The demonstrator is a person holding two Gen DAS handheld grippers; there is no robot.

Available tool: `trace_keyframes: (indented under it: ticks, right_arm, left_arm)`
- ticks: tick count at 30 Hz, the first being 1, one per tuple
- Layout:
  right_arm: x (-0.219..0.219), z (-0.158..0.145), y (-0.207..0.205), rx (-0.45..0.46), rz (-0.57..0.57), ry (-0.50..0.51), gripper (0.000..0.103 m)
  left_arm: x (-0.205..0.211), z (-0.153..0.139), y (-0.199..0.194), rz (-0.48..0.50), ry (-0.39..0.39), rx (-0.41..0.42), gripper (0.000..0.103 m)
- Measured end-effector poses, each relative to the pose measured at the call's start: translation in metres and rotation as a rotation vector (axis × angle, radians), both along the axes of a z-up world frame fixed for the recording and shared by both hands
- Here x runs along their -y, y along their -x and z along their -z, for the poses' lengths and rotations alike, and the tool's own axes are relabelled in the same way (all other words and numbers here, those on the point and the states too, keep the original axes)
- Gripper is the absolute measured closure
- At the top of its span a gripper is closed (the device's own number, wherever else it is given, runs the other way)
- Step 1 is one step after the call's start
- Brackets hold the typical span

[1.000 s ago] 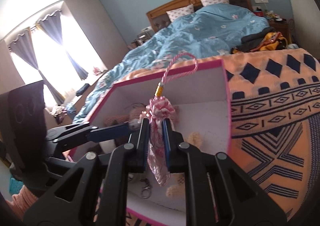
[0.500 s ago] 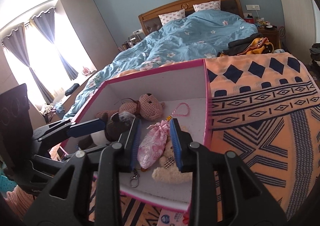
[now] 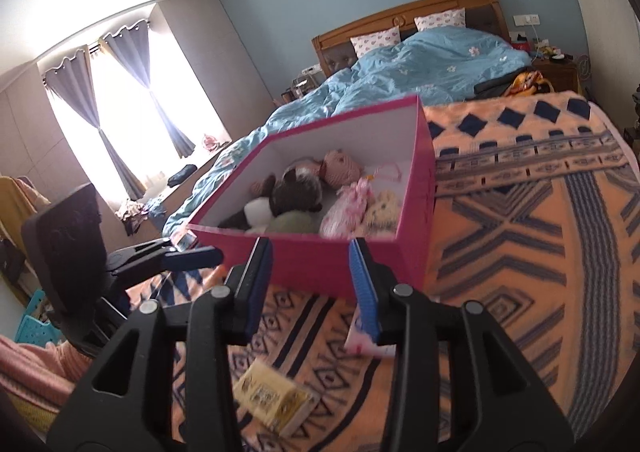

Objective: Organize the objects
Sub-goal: 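Withdraw the right gripper from the box toward the cream tissue pack, then close the right gripper on the cream tissue pack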

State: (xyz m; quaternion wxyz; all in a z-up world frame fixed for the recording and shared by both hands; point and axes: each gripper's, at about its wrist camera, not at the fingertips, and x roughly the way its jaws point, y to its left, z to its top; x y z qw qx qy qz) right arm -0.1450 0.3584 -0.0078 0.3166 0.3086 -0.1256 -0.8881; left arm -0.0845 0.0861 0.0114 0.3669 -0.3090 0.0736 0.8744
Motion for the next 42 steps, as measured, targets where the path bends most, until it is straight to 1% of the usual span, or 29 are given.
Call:
trace_keyframes:
  ticks: [3, 7, 12, 15, 18, 23, 28, 30, 34, 36, 37, 38, 39, 42]
  right_arm:
    - [0.002, 0.017, -0.017, 0.04, -0.01, -0.021, 0.061]
    - [0.007, 0.037, -0.036, 0.079, -0.02, -0.059, 0.061]
    - [0.007, 0.054, -0.049, 0.128, -0.031, -0.059, 0.061]
    - [0.009, 0.062, -0.055, 0.149, -0.036, -0.046, 0.061]
    - [0.014, 0.071, -0.06, 0.17, -0.035, -0.055, 0.061]
    - [0.02, 0.083, -0.064, 0.207, -0.051, -0.044, 0.061]
    - [0.018, 0.088, -0.063, 0.233, -0.045, -0.019, 0.061]
    - [0.019, 0.09, -0.061, 0.242, -0.049, -0.014, 0.061]
    - [0.023, 0.095, -0.06, 0.271, -0.073, 0.003, 0.061]
    - [0.026, 0.097, -0.06, 0.278, -0.075, -0.008, 0.061]
    - [0.027, 0.099, -0.059, 0.284, -0.073, -0.009, 0.062]
    - [0.027, 0.101, -0.059, 0.293, -0.072, -0.007, 0.066]
    - [0.028, 0.103, -0.058, 0.299, -0.076, -0.005, 0.067]
    - [0.03, 0.107, -0.058, 0.318, -0.084, 0.002, 0.068]
  left_arm:
    - [-0.009, 0.024, -0.01, 0.01, 0.042, 0.062, 0.033]
    - [-0.006, 0.042, -0.018, 0.0, 0.026, 0.127, 0.033]
    - [-0.001, 0.061, -0.029, -0.048, 0.04, 0.18, 0.033]
    - [0.004, 0.067, -0.032, -0.068, 0.027, 0.219, 0.033]
    - [0.004, 0.071, -0.033, -0.083, 0.023, 0.228, 0.033]
    - [0.004, 0.075, -0.034, -0.1, 0.019, 0.248, 0.034]
    - [0.005, 0.081, -0.036, -0.11, 0.008, 0.277, 0.035]
    - [0.006, 0.083, -0.036, -0.113, 0.0, 0.294, 0.039]
    - [0.005, 0.084, -0.038, -0.102, -0.009, 0.302, 0.042]
    - [0.005, 0.084, -0.038, -0.095, -0.015, 0.307, 0.047]
    - [0.005, 0.085, -0.038, -0.093, -0.019, 0.312, 0.048]
    - [0.005, 0.085, -0.038, -0.093, -0.022, 0.317, 0.048]
    - [0.006, 0.086, -0.038, -0.093, -0.024, 0.319, 0.049]
    - [0.006, 0.087, -0.038, -0.092, -0.028, 0.324, 0.051]
